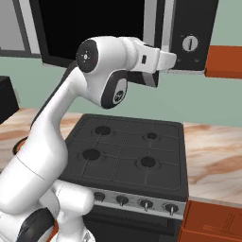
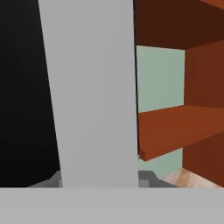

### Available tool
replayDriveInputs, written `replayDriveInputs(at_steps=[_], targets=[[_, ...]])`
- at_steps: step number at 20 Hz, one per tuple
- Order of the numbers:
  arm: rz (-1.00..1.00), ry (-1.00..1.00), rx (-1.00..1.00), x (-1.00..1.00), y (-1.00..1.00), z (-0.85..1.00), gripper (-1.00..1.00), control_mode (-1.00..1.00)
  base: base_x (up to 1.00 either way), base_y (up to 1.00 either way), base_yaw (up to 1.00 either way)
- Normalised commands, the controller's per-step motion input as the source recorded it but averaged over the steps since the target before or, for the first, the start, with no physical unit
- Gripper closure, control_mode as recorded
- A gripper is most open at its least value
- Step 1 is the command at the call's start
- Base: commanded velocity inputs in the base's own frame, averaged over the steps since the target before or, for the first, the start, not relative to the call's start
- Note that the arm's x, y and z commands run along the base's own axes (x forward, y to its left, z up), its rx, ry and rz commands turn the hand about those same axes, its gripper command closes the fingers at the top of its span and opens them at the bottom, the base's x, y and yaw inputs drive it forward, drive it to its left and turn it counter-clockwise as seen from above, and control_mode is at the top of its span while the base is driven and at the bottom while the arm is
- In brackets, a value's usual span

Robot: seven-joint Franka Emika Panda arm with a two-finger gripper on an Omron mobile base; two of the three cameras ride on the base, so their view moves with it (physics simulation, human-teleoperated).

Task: Pick the corn from the counter and place it in the microwave. Then turn on the microwave.

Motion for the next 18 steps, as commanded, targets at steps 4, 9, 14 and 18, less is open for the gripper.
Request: replayDriveInputs(at_steps=[4, 9, 14, 18], targets=[[-0.04, -0.02, 0.00, -0.73, 0.00, 0.45, 1.00, -1.00, 0.00, 0.00, 0.00], [-0.03, -0.01, 0.00, -0.70, 0.03, 0.42, 1.00, -1.00, 0.00, 0.00, 0.00], [-0.03, 0.00, 0.00, -0.68, 0.16, 0.34, 1.00, -1.00, 0.00, 0.00, 0.00], [-0.04, 0.00, 0.00, -0.69, 0.22, 0.23, 1.00, -1.00, 0.00, 0.00, 0.00]])
